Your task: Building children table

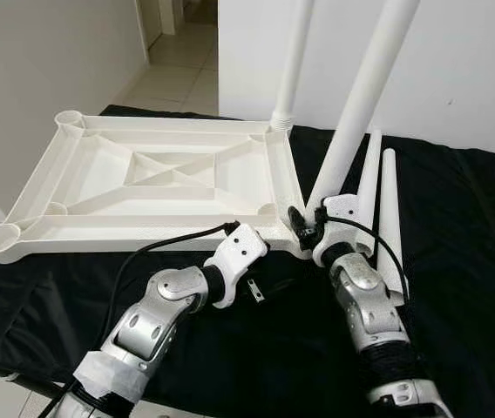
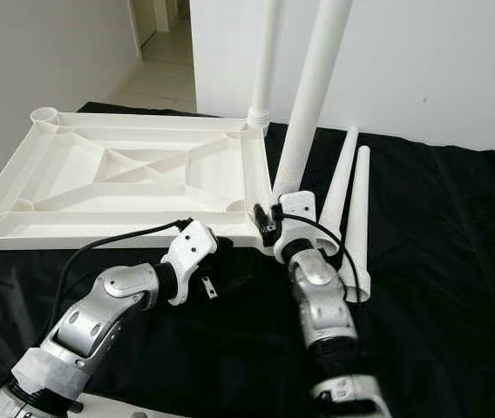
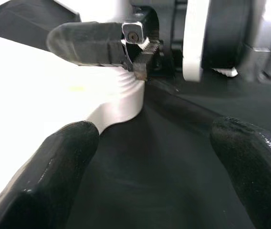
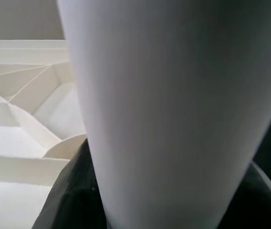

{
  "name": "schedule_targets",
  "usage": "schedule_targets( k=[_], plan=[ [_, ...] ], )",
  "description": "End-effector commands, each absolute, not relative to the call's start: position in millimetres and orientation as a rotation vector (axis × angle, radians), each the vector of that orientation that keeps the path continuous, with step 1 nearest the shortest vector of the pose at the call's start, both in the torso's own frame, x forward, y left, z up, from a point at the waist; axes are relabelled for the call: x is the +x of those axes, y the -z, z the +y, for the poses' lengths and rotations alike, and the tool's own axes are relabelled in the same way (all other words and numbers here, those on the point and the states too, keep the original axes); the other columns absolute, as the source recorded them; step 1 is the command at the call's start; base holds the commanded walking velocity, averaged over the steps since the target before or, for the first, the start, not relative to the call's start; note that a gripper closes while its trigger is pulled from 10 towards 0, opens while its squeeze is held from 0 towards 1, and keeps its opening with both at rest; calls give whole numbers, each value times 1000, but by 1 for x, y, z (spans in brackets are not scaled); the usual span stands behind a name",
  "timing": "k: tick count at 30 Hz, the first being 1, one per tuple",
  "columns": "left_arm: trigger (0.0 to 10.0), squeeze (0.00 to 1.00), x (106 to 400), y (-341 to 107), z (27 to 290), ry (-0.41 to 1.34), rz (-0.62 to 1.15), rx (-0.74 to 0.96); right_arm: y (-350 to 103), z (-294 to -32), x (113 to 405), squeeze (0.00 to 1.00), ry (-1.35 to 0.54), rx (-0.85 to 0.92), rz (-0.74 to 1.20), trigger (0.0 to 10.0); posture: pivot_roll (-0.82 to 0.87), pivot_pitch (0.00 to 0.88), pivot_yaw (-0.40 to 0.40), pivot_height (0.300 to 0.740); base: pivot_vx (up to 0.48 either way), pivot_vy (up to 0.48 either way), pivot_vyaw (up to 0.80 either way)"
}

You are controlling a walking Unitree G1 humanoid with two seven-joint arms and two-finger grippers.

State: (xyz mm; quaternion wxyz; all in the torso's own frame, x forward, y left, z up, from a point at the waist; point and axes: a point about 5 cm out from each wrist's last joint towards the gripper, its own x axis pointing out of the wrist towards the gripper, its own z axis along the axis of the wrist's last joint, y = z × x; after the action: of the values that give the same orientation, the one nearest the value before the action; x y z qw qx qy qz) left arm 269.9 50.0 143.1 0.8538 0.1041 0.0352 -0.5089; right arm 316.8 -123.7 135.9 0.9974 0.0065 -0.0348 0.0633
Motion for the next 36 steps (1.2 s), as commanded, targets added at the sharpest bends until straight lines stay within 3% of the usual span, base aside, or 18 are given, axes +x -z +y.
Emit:
schedule_targets(
  k=[1, 7, 8, 9, 10, 20, 21, 36],
  plan=[
    [10000, 0, 274, -142, 53, 1022, 79, 223, -132, -125, 312, 0, -63, 31, -47, 10000, -35, 26, -21, 740, 0, 0, 0],
    [10000, 0, 276, -143, 55, 995, 76, 214, -131, -116, 307, 0, -2, 63, -37, 10000, -31, 27, -25, 740, 0, 0, 0],
    [10000, 0, 276, -143, 55, 990, 75, 212, -131, -114, 305, 267, -2, 63, -34, 10000, -31, 26, -24, 740, 0, 0, 0],
    [10000, 0, 276, -143, 55, 990, 75, 212, -131, -114, 305, 267, -2, 63, -34, 10000, -31, 26, -24, 740, 0, 0, 0],
    [10000, 0, 277, -143, 55, 988, 75, 211, -131, -112, 305, 1000, -12, 67, -36, 10000, -30, 24, -26, 740, 0, 0, 0],
    [10000, 0, 282, -146, 58, 960, 63, 210, -147, -115, 302, 1000, -28, 79, -117, 10000, -27, 18, -27, 740, 0, 0, 0],
    [10000, 0, 282, -146, 59, 956, 62, 212, -148, -115, 300, 0, -38, 82, -129, 10000, -27, 19, -23, 740, 0, 0, 0],
    [10000, 0, 298, -146, 77, 859, 81, 265, -144, -134, 276, 0, -139, 59, -159, 10000, -41, 40, -8, 740, 0, 0, 0]
  ],
)
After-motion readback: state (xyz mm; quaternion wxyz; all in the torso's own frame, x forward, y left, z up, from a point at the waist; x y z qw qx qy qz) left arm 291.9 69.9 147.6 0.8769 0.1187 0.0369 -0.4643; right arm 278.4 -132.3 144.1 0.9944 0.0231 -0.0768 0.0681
